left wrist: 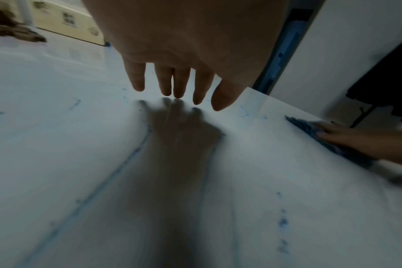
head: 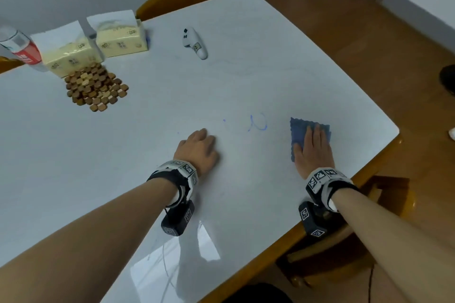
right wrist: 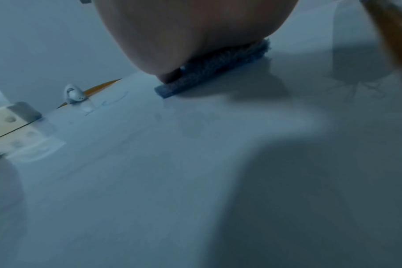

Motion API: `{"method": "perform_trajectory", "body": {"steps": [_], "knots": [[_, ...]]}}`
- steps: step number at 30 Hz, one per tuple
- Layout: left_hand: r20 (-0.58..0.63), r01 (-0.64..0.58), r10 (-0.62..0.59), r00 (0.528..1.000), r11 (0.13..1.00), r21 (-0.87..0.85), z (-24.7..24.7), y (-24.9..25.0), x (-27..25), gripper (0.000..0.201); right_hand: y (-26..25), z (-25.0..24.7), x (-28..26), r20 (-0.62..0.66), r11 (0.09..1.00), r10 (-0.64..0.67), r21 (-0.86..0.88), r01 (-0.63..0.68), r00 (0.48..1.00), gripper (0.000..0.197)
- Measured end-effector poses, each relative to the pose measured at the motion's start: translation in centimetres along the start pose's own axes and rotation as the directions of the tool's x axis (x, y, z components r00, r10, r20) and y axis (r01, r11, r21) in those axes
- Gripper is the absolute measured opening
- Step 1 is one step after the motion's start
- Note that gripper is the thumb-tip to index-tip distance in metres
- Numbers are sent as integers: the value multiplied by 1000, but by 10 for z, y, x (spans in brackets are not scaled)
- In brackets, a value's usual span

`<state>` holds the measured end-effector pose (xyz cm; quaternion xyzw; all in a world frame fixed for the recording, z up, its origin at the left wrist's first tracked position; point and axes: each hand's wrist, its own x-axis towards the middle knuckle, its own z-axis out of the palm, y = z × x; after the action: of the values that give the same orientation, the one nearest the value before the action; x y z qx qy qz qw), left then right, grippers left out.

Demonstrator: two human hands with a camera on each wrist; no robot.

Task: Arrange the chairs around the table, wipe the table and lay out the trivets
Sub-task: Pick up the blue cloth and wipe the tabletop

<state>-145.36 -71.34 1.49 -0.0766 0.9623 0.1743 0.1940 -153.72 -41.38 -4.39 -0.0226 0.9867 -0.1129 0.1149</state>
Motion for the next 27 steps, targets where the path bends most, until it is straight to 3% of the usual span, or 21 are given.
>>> {"method": "perform_trajectory", "body": {"steps": [7, 11, 15, 19, 23, 27], "knots": [[-129, -79, 82, 988, 996, 29, 1, -21, 12, 74, -49, 10, 46, 14, 996, -83, -17, 83, 996, 68], [-190, 30, -39, 981, 998, -54, -7, -40, -4, 65, -82, 18, 48, 51, 969, -237, -57, 240, 970, 67], [-273, 139, -172, 947, 981, -135, -9, -64, -39, 59, -124, 29, 37, 86, 908, -410, -56, 415, 908, 67], [-342, 247, -316, 885, 941, -231, -1, -86, -88, 60, -155, 37, 29, 122, 807, -573, -89, 584, 810, 66], [-300, 364, -439, 847, 890, -274, 18, -114, -138, 78, -162, 39, 20, 222, 633, -734, -119, 765, 642, 71], [-319, 399, -480, 817, 871, -288, 35, -130, -177, 76, -151, 46, 2, 316, 481, -810, -125, 867, 495, 68]]}}
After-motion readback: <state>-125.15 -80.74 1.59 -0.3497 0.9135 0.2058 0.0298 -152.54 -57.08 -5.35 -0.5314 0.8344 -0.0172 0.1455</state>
